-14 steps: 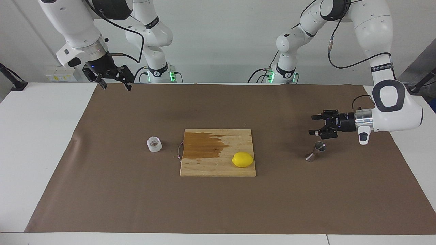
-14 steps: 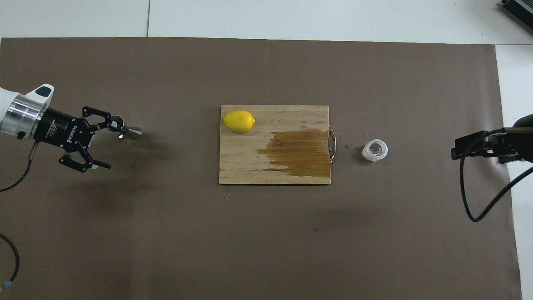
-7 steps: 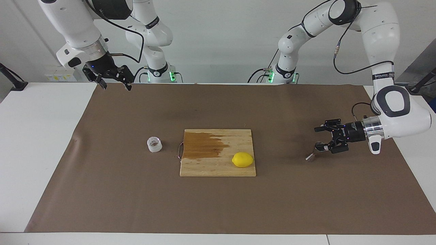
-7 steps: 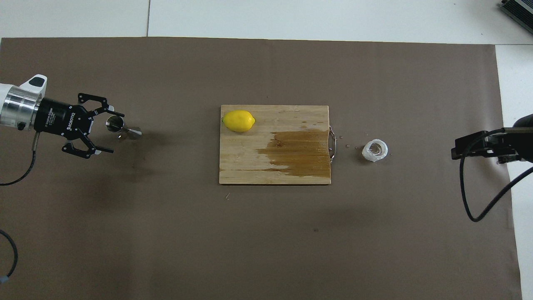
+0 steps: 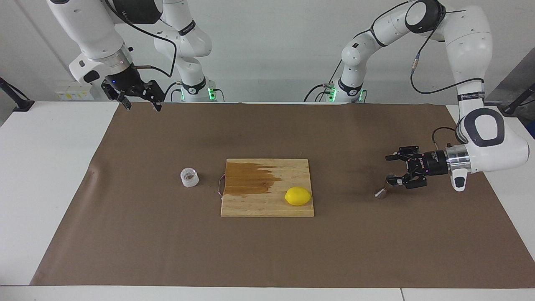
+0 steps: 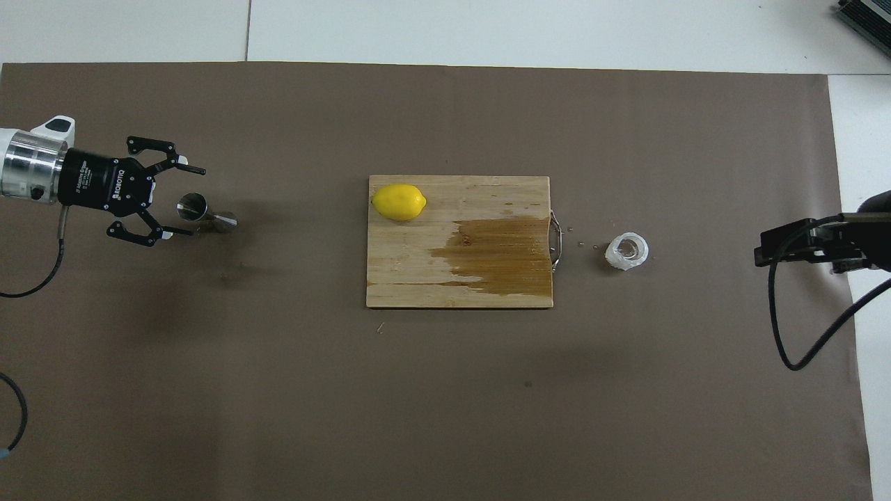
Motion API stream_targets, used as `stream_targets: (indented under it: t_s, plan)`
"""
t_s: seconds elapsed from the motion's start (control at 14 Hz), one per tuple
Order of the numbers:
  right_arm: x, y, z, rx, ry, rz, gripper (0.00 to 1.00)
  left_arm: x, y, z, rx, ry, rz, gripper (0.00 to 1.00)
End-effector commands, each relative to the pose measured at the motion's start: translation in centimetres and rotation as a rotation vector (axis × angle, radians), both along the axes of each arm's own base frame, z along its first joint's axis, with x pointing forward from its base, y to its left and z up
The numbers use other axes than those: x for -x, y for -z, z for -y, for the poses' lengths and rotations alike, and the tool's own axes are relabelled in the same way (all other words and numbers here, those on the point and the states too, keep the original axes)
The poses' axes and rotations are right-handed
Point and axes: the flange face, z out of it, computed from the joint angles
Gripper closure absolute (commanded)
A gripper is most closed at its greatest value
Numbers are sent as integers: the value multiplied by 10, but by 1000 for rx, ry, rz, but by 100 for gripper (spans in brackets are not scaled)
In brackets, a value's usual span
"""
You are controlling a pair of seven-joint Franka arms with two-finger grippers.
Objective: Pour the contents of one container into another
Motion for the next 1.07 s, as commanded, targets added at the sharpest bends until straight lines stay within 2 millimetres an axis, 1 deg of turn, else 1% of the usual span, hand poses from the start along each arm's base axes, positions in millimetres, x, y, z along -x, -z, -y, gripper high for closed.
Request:
stream_targets:
  t_s: [0.0, 0.07, 0.14, 0.29, 0.79, 1.0]
  plan:
    - [1, -3, 0, -23, 17, 5, 0, 0, 4, -13, 3, 1, -30, 0]
    - [1, -3, 0, -23, 17, 5, 0, 0, 9, -15, -7, 9, -32, 0]
    - [1, -3, 0, -23, 17, 5, 0, 0, 8, -13, -14, 14, -27, 0]
    - [1, -3, 0, -23, 17, 5, 0, -3, 19, -14, -19, 24, -30, 0]
    - [1, -3, 0, -23, 17, 5, 0, -4, 25, -18, -45, 34, -20, 0]
    - [1, -3, 0, -23, 17, 5, 0, -10, 25, -22, -70, -17, -12, 0]
